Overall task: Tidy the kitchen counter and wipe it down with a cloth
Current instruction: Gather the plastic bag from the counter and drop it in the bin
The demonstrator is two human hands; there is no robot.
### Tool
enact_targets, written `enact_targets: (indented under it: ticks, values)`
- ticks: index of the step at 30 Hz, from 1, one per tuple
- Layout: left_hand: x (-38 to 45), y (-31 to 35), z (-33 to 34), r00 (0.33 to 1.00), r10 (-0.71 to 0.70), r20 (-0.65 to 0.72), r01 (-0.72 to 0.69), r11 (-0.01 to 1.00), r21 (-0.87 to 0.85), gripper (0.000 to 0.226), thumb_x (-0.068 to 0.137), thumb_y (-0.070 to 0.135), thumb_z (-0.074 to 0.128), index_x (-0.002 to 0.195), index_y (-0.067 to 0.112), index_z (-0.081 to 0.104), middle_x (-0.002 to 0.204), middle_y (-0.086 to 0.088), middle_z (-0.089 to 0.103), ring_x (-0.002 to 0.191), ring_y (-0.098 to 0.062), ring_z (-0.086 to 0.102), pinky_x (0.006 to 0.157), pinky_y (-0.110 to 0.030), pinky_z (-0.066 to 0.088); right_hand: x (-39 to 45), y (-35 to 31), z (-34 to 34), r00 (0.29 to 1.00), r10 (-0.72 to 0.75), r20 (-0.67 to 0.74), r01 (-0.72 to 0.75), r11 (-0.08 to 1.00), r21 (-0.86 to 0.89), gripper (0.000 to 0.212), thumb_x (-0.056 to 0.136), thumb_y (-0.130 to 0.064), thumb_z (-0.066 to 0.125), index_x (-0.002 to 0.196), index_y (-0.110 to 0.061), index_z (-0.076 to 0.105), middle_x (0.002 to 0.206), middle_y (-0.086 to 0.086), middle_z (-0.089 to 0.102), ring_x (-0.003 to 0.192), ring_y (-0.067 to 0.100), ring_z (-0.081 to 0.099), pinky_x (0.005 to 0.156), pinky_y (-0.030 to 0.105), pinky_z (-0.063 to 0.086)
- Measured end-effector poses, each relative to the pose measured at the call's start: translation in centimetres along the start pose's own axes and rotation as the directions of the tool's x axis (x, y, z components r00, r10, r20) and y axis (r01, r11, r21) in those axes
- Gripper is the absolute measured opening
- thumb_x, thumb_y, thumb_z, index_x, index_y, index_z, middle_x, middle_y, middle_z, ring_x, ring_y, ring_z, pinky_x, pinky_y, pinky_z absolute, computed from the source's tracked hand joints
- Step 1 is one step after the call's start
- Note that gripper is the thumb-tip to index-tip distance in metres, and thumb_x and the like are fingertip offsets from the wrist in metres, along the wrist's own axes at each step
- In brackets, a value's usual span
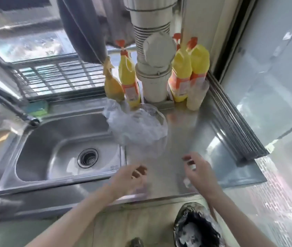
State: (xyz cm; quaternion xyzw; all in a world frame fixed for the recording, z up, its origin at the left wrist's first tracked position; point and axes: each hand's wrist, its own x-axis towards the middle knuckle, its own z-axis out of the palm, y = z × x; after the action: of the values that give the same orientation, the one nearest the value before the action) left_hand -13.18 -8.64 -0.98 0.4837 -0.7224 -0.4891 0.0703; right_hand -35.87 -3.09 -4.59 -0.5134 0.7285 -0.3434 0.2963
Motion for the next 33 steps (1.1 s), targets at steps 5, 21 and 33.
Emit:
enact_targets:
  ticks: [5, 21, 33]
  values:
    - [2.5, -3.4, -7.2, 0.939, -0.13, -0.319, 0.108, 0.99, -0.086, 0.039, 0.083, 0.012, 0.063, 0.117, 0.017, 0.047, 0.112, -0.002, 0.05, 0.076, -0.011, 0.055, 0.059, -0.011, 0.044, 10.6, -6.2, 6.1, 0.988, 0.054, 0.147, -0.024, 0.98, -0.2, 0.095, 0.067, -0.067, 0.062, 0.145, -0.035, 0.018, 0.156, 0.006, 0.011, 0.143, 0.03, 0.006, 0.114, 0.045, 0.015]
    - [11.1, -5.6, -13.2, 0.994, 0.057, 0.09, -0.02, 0.931, -0.364, 0.134, 0.051, 0.045, 0.085, 0.14, 0.041, -0.015, 0.155, 0.007, -0.001, 0.141, -0.01, 0.011, 0.113, -0.03, 0.024, 13.1, -10.9, 11.2, 0.949, 0.109, 0.297, -0.246, 0.845, 0.475, 0.04, 0.069, 0.013, 0.048, 0.052, -0.023, 0.047, 0.062, -0.006, 0.048, 0.059, 0.004, 0.043, 0.056, 0.016, 0.034]
    - [8.1, 2.3, -10.7, 0.972, 0.209, 0.107, -0.154, 0.91, -0.385, 0.04, 0.072, 0.015, 0.063, 0.107, 0.026, 0.047, 0.099, 0.002, 0.059, 0.087, -0.001, 0.062, 0.068, -0.019, 0.053, 5.9, -12.6, 1.0, 0.991, 0.081, 0.105, -0.102, 0.972, 0.214, 0.028, 0.086, -0.016, 0.06, 0.112, -0.025, 0.054, 0.117, -0.01, 0.054, 0.115, 0.009, 0.051, 0.086, 0.006, 0.039]
